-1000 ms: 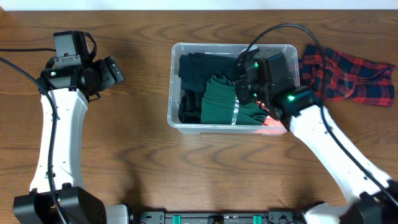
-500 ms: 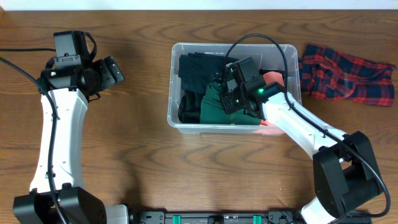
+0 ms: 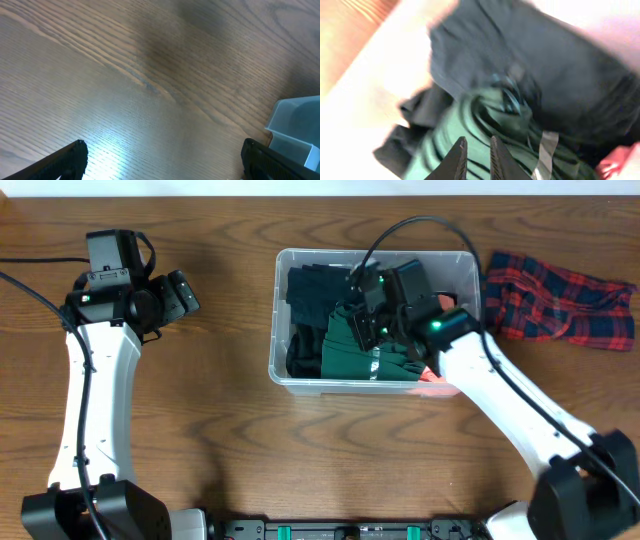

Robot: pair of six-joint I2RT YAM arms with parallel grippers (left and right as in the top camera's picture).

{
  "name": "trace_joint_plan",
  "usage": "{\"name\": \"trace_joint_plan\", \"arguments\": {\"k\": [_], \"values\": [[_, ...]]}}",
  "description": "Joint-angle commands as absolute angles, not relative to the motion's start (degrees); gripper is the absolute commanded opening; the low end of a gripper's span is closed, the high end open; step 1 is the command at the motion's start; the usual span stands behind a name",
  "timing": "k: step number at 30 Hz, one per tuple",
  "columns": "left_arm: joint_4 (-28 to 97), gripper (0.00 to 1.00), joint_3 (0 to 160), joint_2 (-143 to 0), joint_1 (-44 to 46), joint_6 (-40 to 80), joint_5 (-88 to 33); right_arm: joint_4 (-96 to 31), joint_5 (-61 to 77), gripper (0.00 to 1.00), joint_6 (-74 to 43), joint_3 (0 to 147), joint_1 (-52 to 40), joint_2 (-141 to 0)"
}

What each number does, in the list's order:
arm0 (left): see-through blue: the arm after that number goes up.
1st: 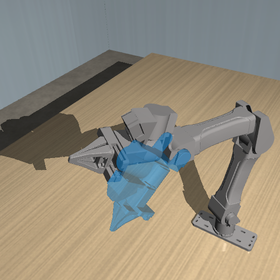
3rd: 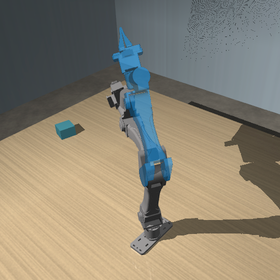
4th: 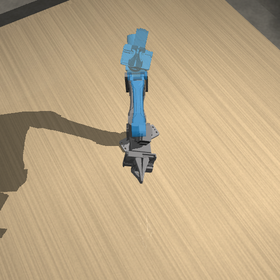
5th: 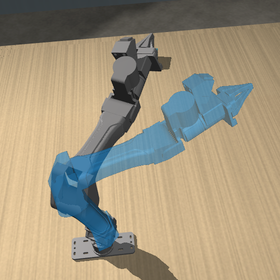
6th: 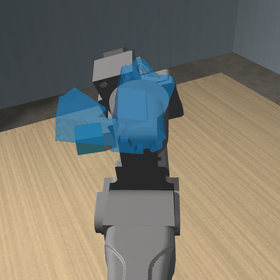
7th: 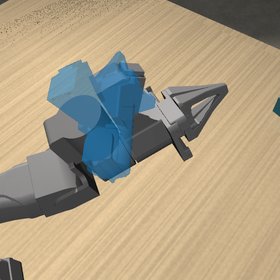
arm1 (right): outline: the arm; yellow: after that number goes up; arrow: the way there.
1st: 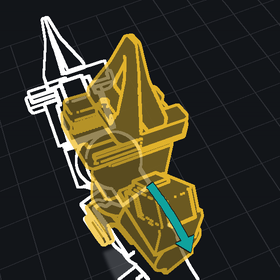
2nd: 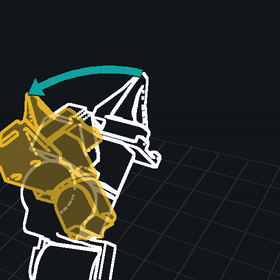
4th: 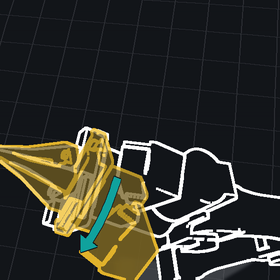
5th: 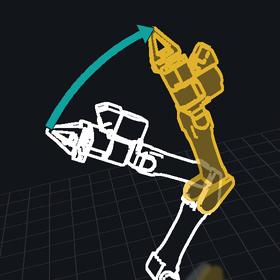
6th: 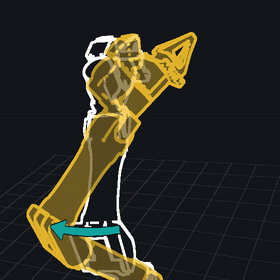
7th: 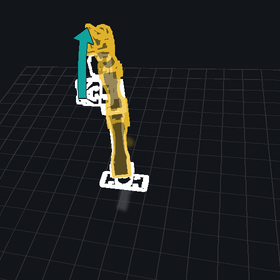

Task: Pack container
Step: 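Push the green garment down against the black garments with right gripper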

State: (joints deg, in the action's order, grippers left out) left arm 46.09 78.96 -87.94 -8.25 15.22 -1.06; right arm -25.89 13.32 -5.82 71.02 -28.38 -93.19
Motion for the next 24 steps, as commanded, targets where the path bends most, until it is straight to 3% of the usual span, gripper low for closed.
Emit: {"name": "trace_joint_plan", "arguments": {"k": [1, 19, 24], "values": [[46.2, 0.98, 79.2, -87.5, -8.4, 15.3, -0.2, -25.9, 14.4, 0.15, -5.5, 72.0, -29.0, -92.9], [46.2, 0.98, 79.2, -87.5, -8.4, 15.3, -0.2, -24.5, 14.5, 0.18, -5.7, 72.0, -33.1, -112.4], [46.2, 0.98, 79.2, -87.5, -8.4, 15.3, -0.2, -25.1, 15.5, 0.16, -6.6, 72.8, -32.1, -111.6]]}}
